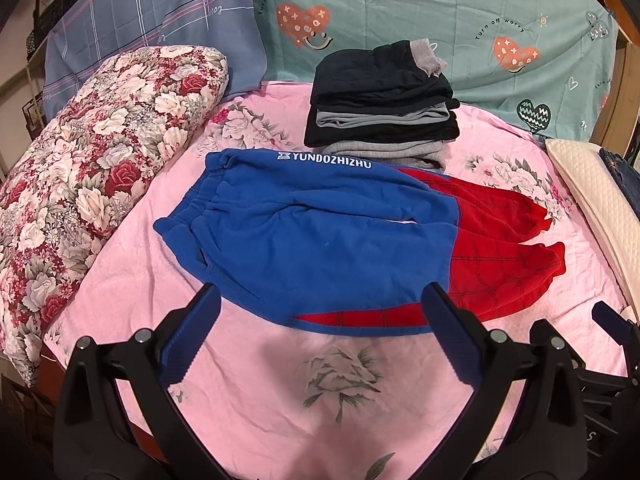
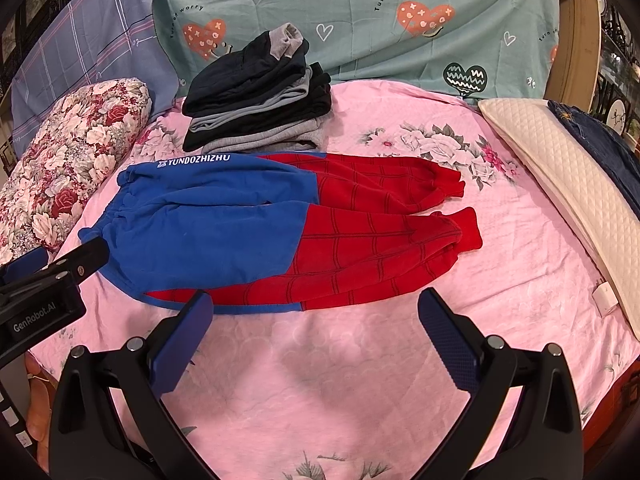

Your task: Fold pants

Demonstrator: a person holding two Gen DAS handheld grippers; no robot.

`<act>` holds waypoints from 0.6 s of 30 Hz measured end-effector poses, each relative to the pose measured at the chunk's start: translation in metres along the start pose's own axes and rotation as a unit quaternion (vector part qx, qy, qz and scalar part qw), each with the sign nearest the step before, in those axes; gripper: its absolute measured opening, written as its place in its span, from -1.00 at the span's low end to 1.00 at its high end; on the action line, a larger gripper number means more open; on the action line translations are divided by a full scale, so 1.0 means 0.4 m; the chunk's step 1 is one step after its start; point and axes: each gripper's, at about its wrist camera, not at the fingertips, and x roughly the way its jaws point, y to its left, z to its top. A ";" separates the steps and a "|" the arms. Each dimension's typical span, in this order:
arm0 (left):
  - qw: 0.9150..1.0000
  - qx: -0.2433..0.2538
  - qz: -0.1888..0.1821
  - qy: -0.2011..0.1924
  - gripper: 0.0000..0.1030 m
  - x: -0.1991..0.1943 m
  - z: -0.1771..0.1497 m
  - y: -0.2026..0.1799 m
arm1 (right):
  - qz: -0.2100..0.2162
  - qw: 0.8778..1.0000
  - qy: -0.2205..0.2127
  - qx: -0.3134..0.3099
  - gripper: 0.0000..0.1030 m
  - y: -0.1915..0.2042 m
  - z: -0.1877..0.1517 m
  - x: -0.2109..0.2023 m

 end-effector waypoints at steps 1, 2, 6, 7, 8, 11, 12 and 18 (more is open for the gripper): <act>1.000 0.000 0.000 0.000 0.96 0.000 0.001 -0.001 | 0.000 1.000 0.000 0.000 0.97 -0.001 0.000 0.000; 1.000 0.000 0.000 0.000 0.96 0.000 0.001 0.000 | 0.000 1.000 0.000 0.000 0.97 0.004 -0.003 0.001; 1.000 0.001 0.000 0.001 0.96 0.001 -0.003 0.003 | 0.000 1.000 0.000 0.000 0.97 0.000 0.000 0.001; 1.000 0.001 0.001 0.001 0.96 0.002 -0.004 0.004 | 0.000 1.000 0.000 0.000 0.97 0.000 0.000 0.000; 1.000 0.001 0.001 0.001 0.96 0.002 -0.007 0.007 | 0.000 1.000 0.001 0.000 0.97 -0.005 0.005 -0.001; 1.000 0.001 0.002 0.002 0.96 0.004 -0.015 0.015 | 0.001 1.000 0.002 0.000 0.97 0.014 -0.012 0.006; 1.000 0.001 0.003 0.002 0.96 0.006 -0.012 0.013 | 0.001 1.000 0.002 -0.001 0.97 0.009 -0.008 0.005; 1.000 -0.001 0.006 0.008 0.96 0.015 -0.009 0.016 | 0.001 1.000 0.003 -0.001 0.97 0.014 -0.011 0.007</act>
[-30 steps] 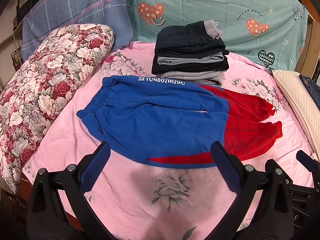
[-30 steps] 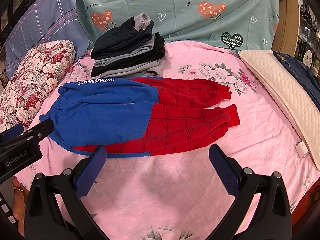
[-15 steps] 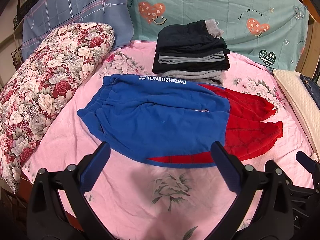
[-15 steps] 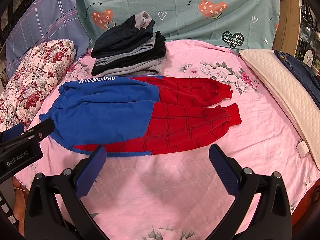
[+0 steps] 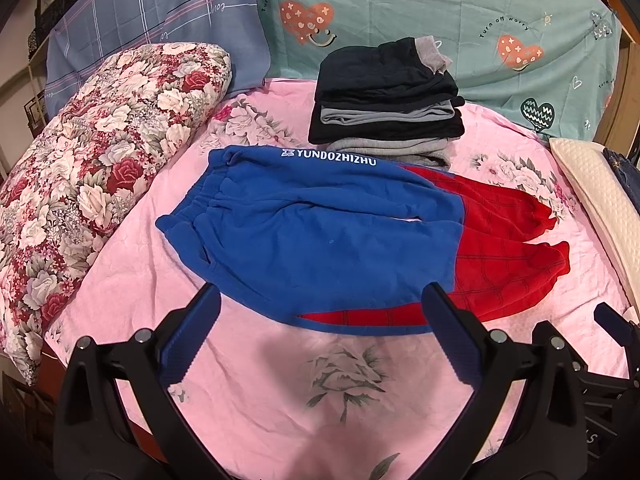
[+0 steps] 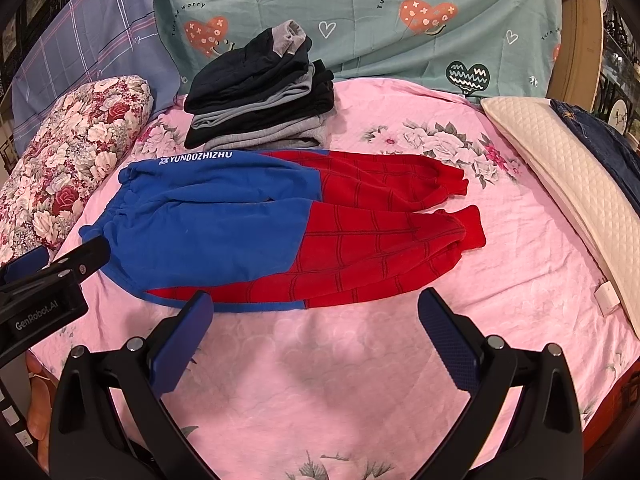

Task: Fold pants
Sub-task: 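Grasp the blue waistband with the left tool while the right tool grasps a red leg cuff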

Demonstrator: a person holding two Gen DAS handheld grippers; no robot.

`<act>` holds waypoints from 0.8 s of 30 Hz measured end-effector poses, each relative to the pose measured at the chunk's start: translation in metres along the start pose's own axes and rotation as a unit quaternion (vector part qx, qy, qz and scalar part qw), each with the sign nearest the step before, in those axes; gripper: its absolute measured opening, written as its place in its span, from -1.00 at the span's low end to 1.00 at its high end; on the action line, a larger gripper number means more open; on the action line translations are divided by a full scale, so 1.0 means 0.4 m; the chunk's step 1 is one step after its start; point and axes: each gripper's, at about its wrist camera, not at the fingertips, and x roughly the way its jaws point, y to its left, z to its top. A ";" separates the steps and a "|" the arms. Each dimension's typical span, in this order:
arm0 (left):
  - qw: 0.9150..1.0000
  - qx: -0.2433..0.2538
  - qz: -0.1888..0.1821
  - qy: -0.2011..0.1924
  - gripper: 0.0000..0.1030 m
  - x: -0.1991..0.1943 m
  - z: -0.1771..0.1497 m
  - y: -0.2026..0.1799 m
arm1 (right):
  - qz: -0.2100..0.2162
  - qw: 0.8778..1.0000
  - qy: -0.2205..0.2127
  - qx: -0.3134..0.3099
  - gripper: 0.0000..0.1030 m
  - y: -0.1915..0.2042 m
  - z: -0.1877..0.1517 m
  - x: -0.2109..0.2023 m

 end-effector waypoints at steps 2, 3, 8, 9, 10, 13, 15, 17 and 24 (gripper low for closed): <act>1.000 -0.005 -0.001 0.013 0.96 0.015 0.002 0.004 | 0.000 1.000 0.001 0.001 0.97 -0.003 0.001 0.002; 1.000 -0.009 -0.007 0.028 0.96 0.031 0.004 0.010 | -0.001 1.000 0.003 0.001 0.97 -0.006 -0.001 0.006; 0.991 -0.062 -0.028 0.119 0.96 0.182 0.012 0.106 | -0.015 0.999 0.033 0.020 0.97 -0.058 -0.009 0.055; 0.989 -0.070 -0.030 0.125 0.96 0.210 0.022 0.135 | -0.015 0.999 0.042 0.029 0.97 -0.075 -0.011 0.066; 0.987 -0.085 -0.025 0.135 0.96 0.247 0.042 0.182 | -0.015 0.998 0.050 0.037 0.97 -0.087 -0.013 0.074; 0.980 -0.126 -0.020 0.153 0.96 0.339 0.080 0.306 | -0.014 0.997 0.058 0.052 0.97 -0.109 -0.018 0.081; 0.973 -0.153 -0.020 0.173 0.96 0.393 0.089 0.366 | -0.016 0.997 0.050 0.051 0.97 -0.109 -0.019 0.072; 0.962 -0.181 -0.022 0.202 0.96 0.450 0.084 0.417 | -0.019 0.998 0.047 0.049 0.97 -0.110 -0.022 0.068; 0.957 -0.228 -0.006 0.180 -0.62 0.516 0.098 0.513 | -0.028 0.996 0.061 0.064 0.97 -0.160 -0.014 0.087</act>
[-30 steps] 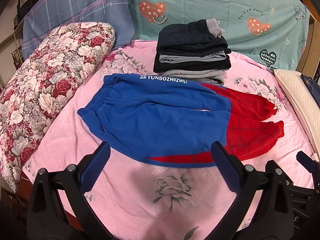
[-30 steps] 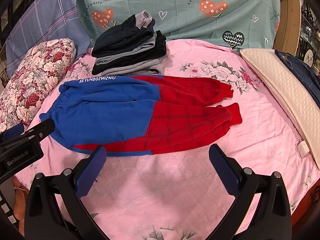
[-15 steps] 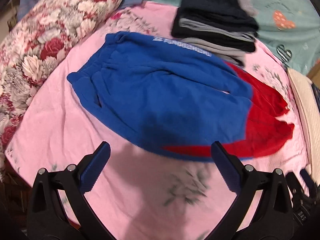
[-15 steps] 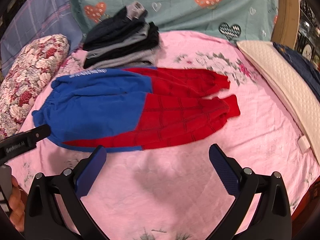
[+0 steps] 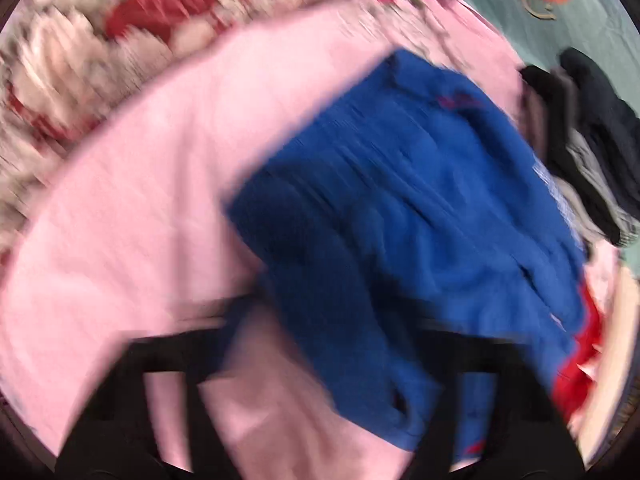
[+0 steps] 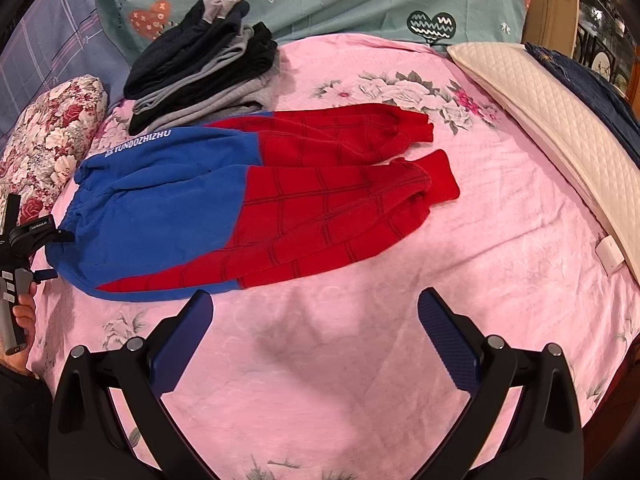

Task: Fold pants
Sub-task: 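Grasp the blue waistband with the left tool while the right tool grasps a red leg cuff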

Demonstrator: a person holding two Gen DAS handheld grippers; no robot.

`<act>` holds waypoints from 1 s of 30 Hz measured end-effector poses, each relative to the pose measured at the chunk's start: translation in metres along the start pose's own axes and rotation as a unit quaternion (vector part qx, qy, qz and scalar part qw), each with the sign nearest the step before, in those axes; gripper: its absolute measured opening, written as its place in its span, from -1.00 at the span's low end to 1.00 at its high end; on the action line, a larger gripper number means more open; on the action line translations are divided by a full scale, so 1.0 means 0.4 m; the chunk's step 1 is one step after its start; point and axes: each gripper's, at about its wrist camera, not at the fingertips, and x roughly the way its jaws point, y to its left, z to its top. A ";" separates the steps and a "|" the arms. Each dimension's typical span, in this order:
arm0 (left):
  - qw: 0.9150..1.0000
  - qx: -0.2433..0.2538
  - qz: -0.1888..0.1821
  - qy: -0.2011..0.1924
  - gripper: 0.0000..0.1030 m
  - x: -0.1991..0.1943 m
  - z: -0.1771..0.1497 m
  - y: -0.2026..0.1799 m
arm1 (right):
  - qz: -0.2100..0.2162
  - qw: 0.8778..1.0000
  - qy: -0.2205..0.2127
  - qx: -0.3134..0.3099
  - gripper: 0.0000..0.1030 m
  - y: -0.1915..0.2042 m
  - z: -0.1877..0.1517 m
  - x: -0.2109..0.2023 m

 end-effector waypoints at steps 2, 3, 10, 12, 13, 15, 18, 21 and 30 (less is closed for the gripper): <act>0.999 -0.030 -0.042 0.005 -0.78 0.006 0.009 0.028 | -0.008 1.000 -0.003 0.003 0.97 -0.026 0.009 -0.005; 0.998 -0.040 -0.053 0.000 -0.80 0.003 0.004 0.036 | -0.015 1.000 -0.004 0.005 0.97 -0.049 0.019 -0.010; 0.993 -0.050 -0.087 -0.057 -0.82 -0.094 -0.112 0.088 | -0.022 0.996 0.028 0.080 0.97 -0.265 0.105 -0.010; 0.996 -0.034 -0.068 -0.052 -0.82 -0.067 -0.109 0.072 | -0.024 0.993 0.045 0.106 0.97 -0.322 0.131 0.024; 0.996 -0.031 -0.064 -0.053 -0.82 -0.059 -0.106 0.065 | -0.020 0.992 0.055 0.115 0.97 -0.341 0.143 0.049; 0.997 -0.028 -0.056 -0.054 -0.81 -0.045 -0.105 0.063 | 0.017 0.988 0.083 0.129 0.97 -0.367 0.168 0.112; 0.997 -0.028 -0.057 -0.051 -0.80 -0.047 -0.110 0.079 | 0.076 0.975 0.113 0.173 0.97 -0.385 0.181 0.193; 0.997 -0.030 -0.062 -0.045 -0.79 -0.046 -0.109 0.091 | 0.107 0.966 0.128 0.195 0.62 -0.371 0.180 0.247; 0.998 -0.014 -0.037 -0.046 -0.70 -0.032 -0.101 0.074 | 0.111 0.969 0.131 0.180 -0.57 -0.292 0.199 0.343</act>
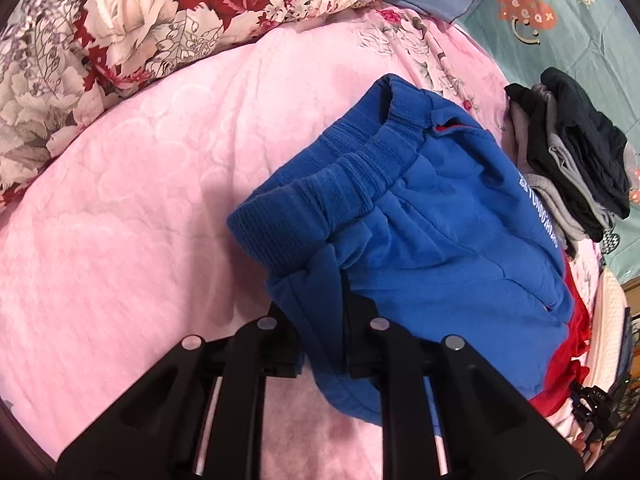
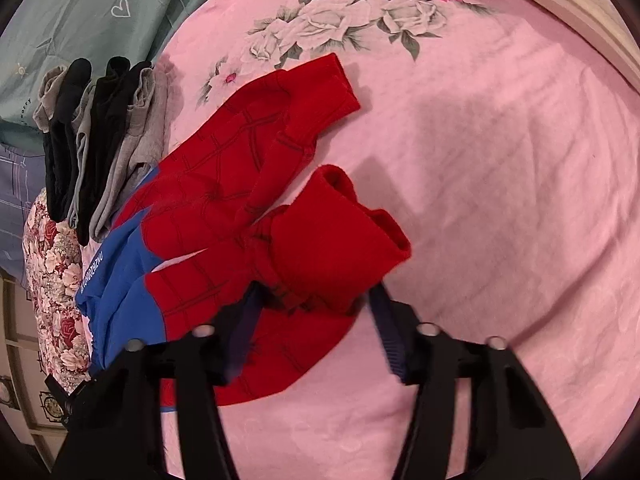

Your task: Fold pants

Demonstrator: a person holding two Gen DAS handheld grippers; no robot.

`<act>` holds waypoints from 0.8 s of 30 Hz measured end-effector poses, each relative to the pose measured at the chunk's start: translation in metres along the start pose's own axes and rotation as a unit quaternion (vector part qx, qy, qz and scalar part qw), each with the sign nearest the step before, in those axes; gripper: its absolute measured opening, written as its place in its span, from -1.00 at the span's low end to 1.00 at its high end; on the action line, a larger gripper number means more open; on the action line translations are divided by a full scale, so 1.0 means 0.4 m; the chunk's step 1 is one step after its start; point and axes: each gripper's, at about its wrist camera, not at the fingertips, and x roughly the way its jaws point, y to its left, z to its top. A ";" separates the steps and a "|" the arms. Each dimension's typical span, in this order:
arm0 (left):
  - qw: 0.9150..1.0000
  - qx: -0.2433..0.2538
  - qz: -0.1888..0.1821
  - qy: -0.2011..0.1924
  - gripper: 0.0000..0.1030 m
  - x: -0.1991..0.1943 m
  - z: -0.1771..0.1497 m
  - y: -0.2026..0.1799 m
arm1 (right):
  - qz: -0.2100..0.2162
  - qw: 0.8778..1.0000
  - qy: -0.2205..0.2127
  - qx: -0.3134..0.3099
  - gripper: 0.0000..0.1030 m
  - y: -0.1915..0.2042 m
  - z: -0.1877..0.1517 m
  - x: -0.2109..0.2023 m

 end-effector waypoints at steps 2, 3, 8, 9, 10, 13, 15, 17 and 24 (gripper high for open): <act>1.000 0.010 0.008 -0.005 -0.73 0.002 0.002 -0.009 | -0.021 1.000 -0.018 -0.016 -0.67 0.013 -0.003 0.004; 1.000 0.009 0.007 -0.004 -0.74 -0.002 0.003 -0.010 | -0.025 0.999 -0.022 -0.014 -0.69 0.014 -0.005 -0.002; 0.999 0.003 -0.031 -0.020 -0.80 -0.087 -0.017 0.009 | -0.008 0.998 -0.061 -0.013 -0.71 0.001 -0.038 -0.128; 0.999 0.002 -0.034 -0.019 -0.80 -0.104 -0.026 0.013 | -0.005 0.998 -0.066 -0.017 -0.71 -0.005 -0.055 -0.163; 0.999 0.002 -0.037 -0.018 -0.80 -0.118 -0.035 0.017 | -0.004 0.998 -0.067 -0.020 -0.71 -0.012 -0.071 -0.188; 0.999 0.009 -0.046 -0.010 -0.80 -0.154 -0.075 0.029 | -0.010 0.997 -0.069 -0.022 -0.71 -0.057 -0.136 -0.254; 0.999 0.020 -0.044 0.001 -0.80 -0.155 -0.099 0.035 | -0.013 0.998 -0.061 -0.015 -0.71 -0.095 -0.175 -0.263; 0.999 0.028 -0.030 0.010 -0.75 -0.132 -0.114 0.036 | -0.013 0.999 -0.049 -0.005 -0.71 -0.131 -0.209 -0.244; 0.997 0.069 0.009 -0.021 0.67 -0.201 -0.131 0.005 | -0.082 0.996 -0.038 -0.027 0.14 -0.147 -0.241 -0.207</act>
